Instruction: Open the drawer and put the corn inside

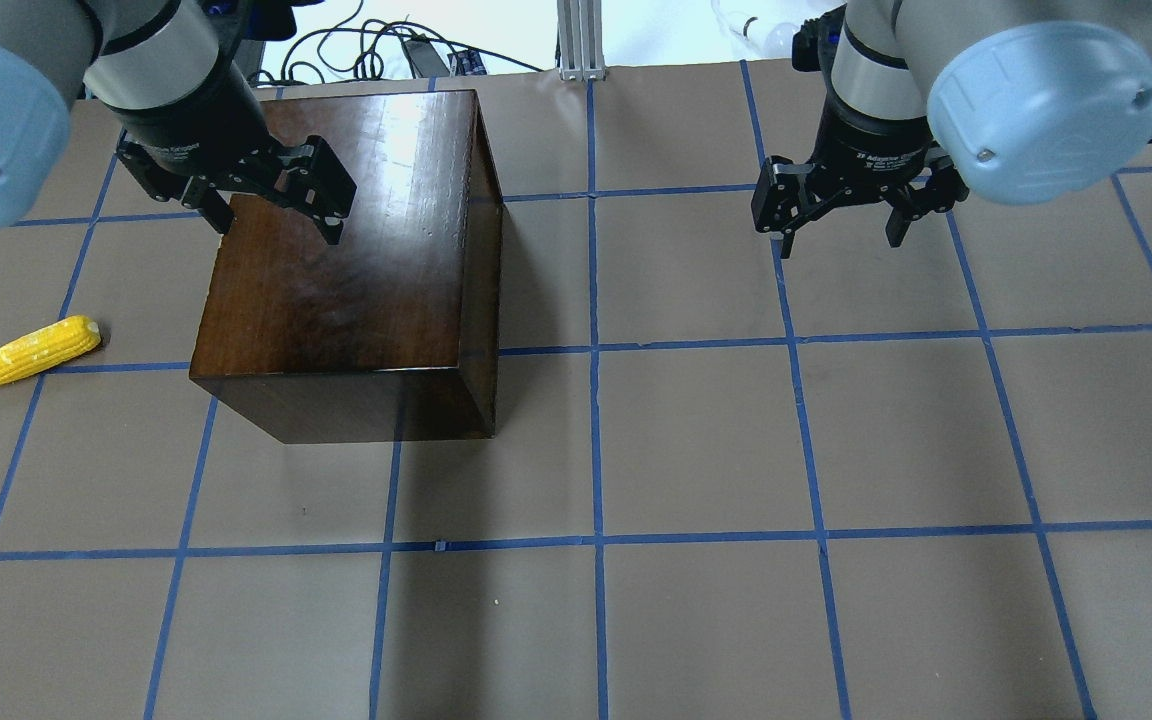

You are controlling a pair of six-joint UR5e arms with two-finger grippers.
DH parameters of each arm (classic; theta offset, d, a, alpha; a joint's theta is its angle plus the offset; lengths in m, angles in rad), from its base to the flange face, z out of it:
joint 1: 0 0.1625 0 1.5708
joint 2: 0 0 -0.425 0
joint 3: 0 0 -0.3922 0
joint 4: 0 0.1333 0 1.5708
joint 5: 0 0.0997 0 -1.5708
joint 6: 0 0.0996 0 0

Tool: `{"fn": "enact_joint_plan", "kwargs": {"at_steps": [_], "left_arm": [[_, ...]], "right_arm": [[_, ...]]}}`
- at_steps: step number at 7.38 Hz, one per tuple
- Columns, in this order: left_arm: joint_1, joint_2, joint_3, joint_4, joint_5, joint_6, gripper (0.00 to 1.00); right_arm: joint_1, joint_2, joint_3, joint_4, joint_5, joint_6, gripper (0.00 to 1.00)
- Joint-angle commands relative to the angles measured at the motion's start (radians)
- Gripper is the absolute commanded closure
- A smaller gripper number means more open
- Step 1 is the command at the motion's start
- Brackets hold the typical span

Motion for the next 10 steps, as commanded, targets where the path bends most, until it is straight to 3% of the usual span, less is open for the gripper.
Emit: {"fn": "enact_joint_plan", "kwargs": {"at_steps": [1, 10], "left_arm": [[0.003, 0.001, 0.003, 0.0, 0.0, 0.0, 0.0], [-0.003, -0.016, 0.003, 0.0, 0.0, -0.071, 0.0]], "right_arm": [[0.0, 0.0, 0.0, 0.001, 0.0, 0.0, 0.0], [0.0, 0.0, 0.0, 0.001, 0.0, 0.0, 0.0]]}}
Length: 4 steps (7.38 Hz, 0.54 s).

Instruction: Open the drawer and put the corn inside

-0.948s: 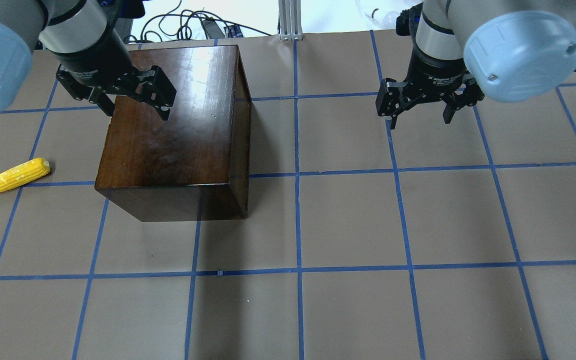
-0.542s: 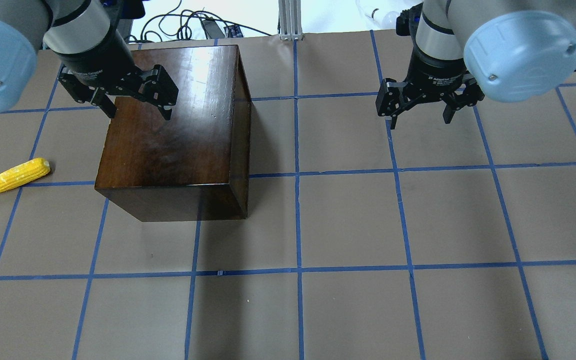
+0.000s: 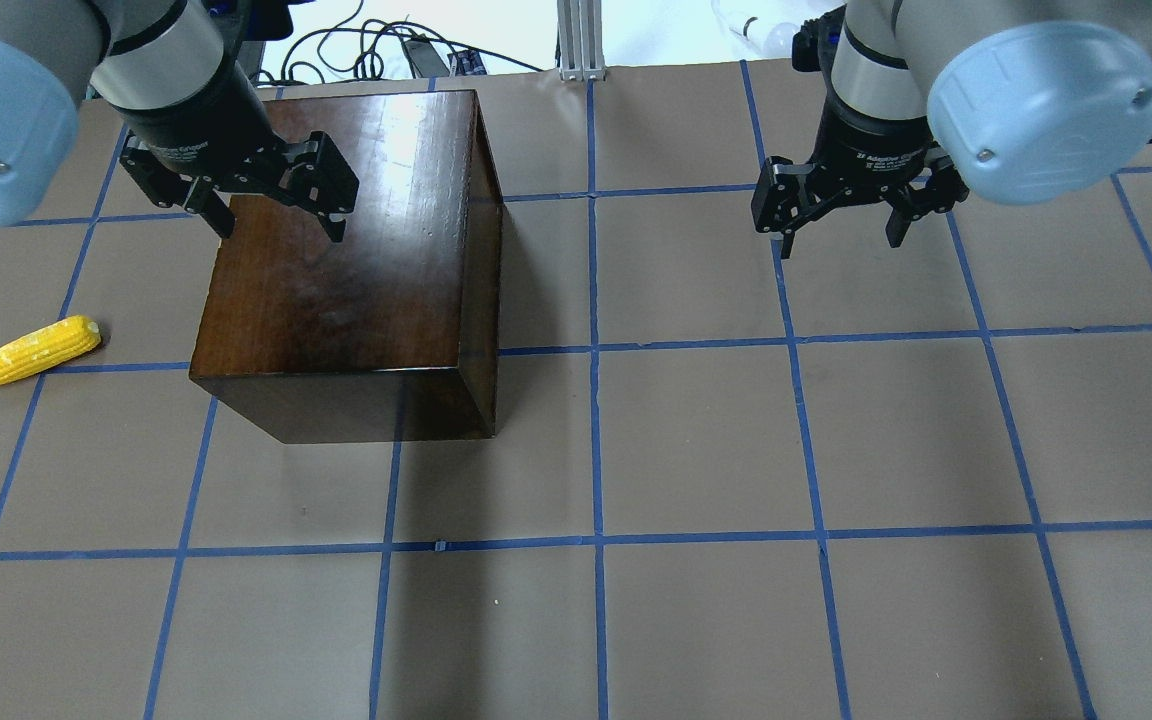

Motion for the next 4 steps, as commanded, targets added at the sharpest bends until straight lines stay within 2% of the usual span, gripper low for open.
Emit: {"fn": "enact_joint_plan", "kwargs": {"at_steps": [1, 3, 4], "left_arm": [[0.009, -0.009, 0.003, 0.002, -0.003, 0.0, 0.0], [0.093, -0.026, 0.004, 0.011, -0.003, 0.02, 0.0], [0.156, -0.034, -0.008, 0.011, -0.003, 0.125, 0.0]], "right_arm": [[0.0, 0.0, 0.0, 0.0, 0.0, 0.0, 0.0], [0.0, 0.0, 0.0, 0.0, 0.0, 0.0, 0.0], [0.0, 0.0, 0.0, -0.001, 0.0, 0.0, 0.0]]}}
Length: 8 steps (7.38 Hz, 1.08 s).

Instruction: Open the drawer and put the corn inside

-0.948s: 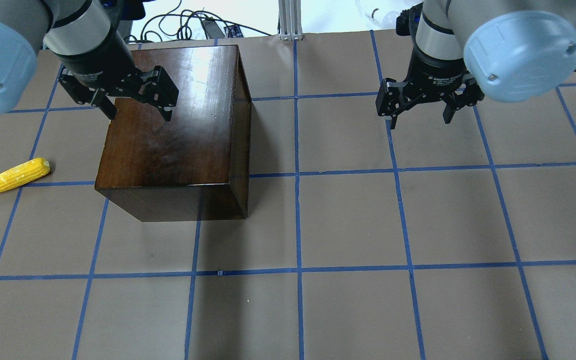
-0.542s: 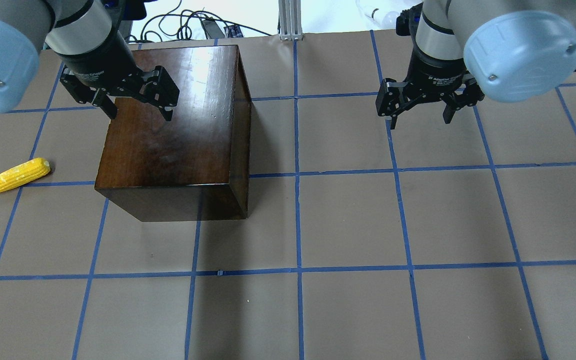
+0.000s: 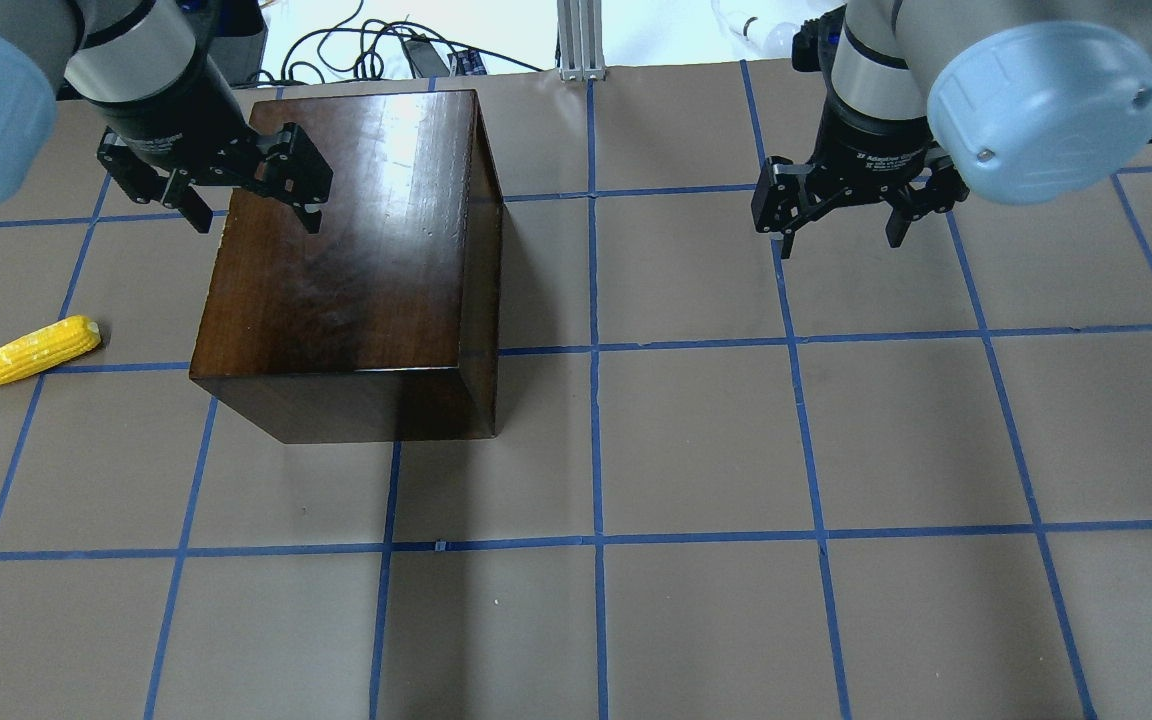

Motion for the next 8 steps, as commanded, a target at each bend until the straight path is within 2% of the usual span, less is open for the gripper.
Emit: {"fn": "enact_joint_plan", "kwargs": {"at_steps": [1, 4, 6, 8], "left_arm": [[0.126, -0.023, -0.004, 0.001, -0.003, 0.128, 0.0], [0.268, -0.098, -0.015, 0.042, -0.003, 0.257, 0.0], [0.315, -0.158, -0.013, 0.085, -0.005, 0.33, 0.0], [0.37, -0.213, -0.012, 0.087, -0.08, 0.361, 0.0]], "right_arm": [[0.0, 0.0, 0.0, 0.0, 0.0, 0.0, 0.0], [0.0, 0.0, 0.0, 0.0, 0.0, 0.0, 0.0], [0.0, 0.0, 0.0, 0.0, 0.0, 0.0, 0.0], [0.0, 0.0, 0.0, 0.0, 0.0, 0.0, 0.0]]}}
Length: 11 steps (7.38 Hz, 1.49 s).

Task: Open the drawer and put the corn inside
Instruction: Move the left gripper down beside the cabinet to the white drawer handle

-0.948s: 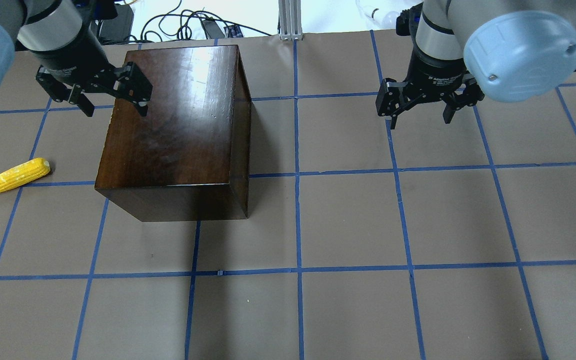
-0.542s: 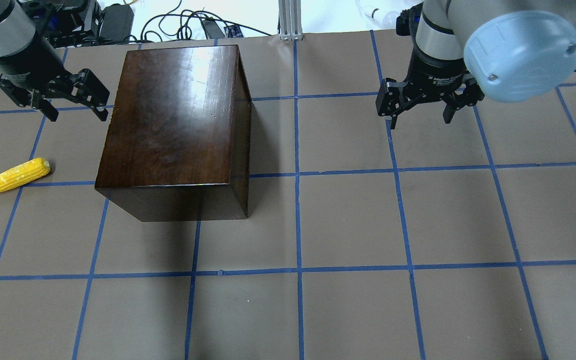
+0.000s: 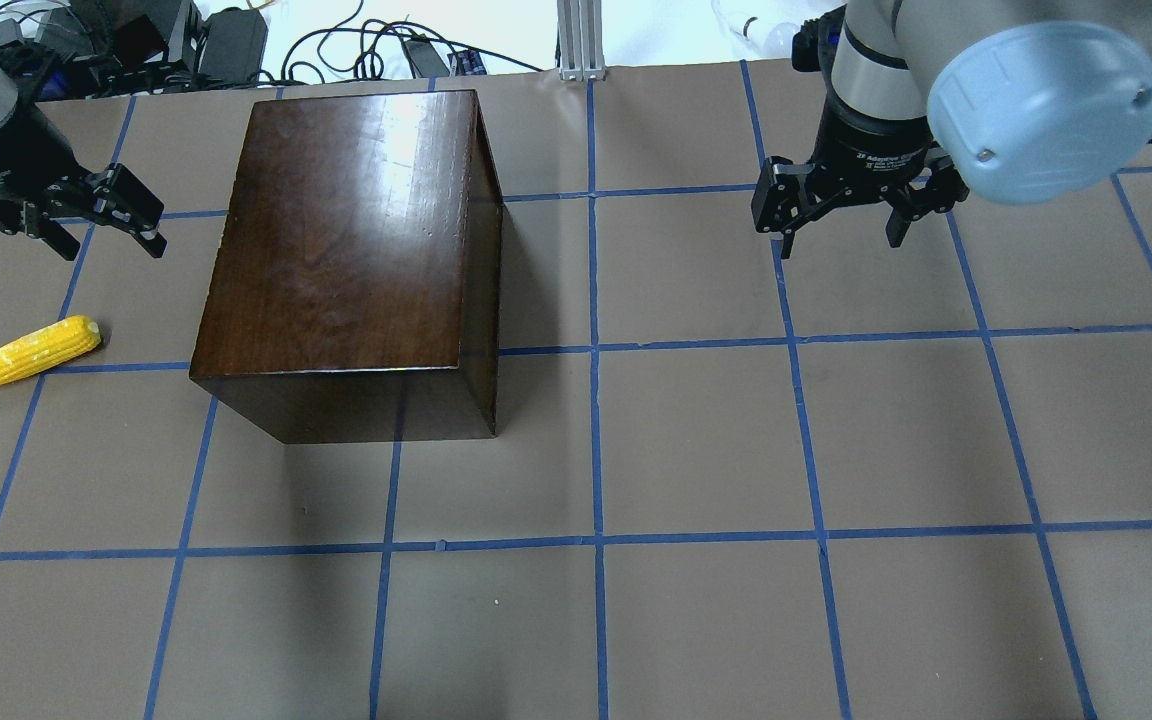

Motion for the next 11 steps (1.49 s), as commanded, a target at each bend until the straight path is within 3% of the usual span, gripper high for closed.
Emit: {"fn": "enact_joint_plan", "kwargs": {"at_steps": [1, 7, 11], "left_arm": [[0.039, -0.054, 0.0, 0.009, -0.07, 0.024, 0.0], [0.048, -0.131, 0.006, 0.048, -0.225, 0.028, 0.0], [0.05, -0.158, 0.003, 0.068, -0.228, 0.042, 0.0]], "right_arm": [[0.0, 0.0, 0.0, 0.0, 0.0, 0.0, 0.0], [0.0, 0.0, 0.0, 0.0, 0.0, 0.0, 0.0], [0.0, 0.0, 0.0, 0.0, 0.0, 0.0, 0.0]]}}
